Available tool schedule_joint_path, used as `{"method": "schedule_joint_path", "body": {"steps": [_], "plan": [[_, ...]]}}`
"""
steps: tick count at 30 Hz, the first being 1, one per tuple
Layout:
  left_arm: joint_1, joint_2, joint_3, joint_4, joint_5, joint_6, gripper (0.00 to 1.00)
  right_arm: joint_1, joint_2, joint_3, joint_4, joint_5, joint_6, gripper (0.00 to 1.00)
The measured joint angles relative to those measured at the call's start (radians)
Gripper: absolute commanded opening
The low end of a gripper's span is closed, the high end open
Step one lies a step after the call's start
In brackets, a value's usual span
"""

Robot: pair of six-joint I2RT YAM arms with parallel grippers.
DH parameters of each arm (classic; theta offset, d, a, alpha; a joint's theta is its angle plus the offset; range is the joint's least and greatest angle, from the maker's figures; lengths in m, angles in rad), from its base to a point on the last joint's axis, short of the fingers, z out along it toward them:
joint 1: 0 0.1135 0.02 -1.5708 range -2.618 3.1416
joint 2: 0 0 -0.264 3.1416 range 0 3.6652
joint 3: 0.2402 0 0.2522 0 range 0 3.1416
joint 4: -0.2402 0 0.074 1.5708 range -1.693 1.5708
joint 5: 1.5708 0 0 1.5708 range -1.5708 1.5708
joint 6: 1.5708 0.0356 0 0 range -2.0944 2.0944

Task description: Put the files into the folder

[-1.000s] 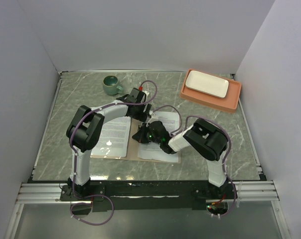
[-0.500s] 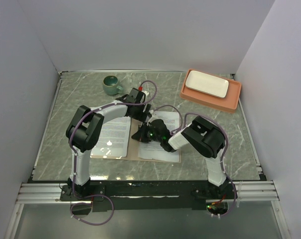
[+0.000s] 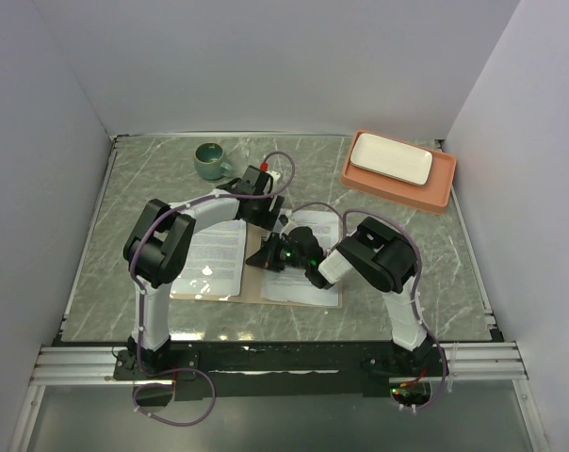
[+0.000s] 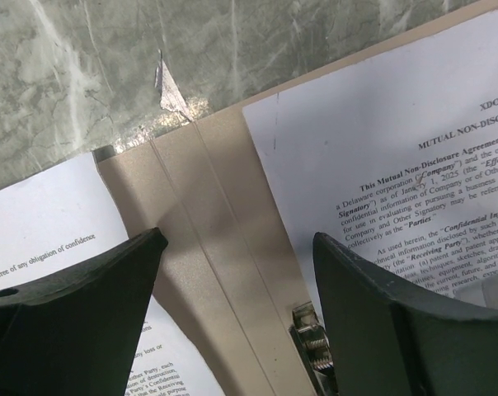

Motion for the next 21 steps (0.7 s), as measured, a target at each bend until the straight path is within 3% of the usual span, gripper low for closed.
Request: {"method": "schedule_joint_path", "body": {"steps": [5,13,21], "plan": [[0.003,0.000,0.018,-0.035,0.027,-0.001,0.83,-0.003,-0.023,-0.005,-0.033,-0.024,-0.004,0.05],[0.012,0.000,0.069,-0.154,0.084,-0.005,0.83,-0.013,-0.130,0.084,-0.386,-0.009,-0.128,0.09],[0.025,-0.016,0.096,-0.218,0.114,-0.003,0.83,-0.020,-0.179,0.138,-0.547,-0.018,-0.179,0.13]]}}
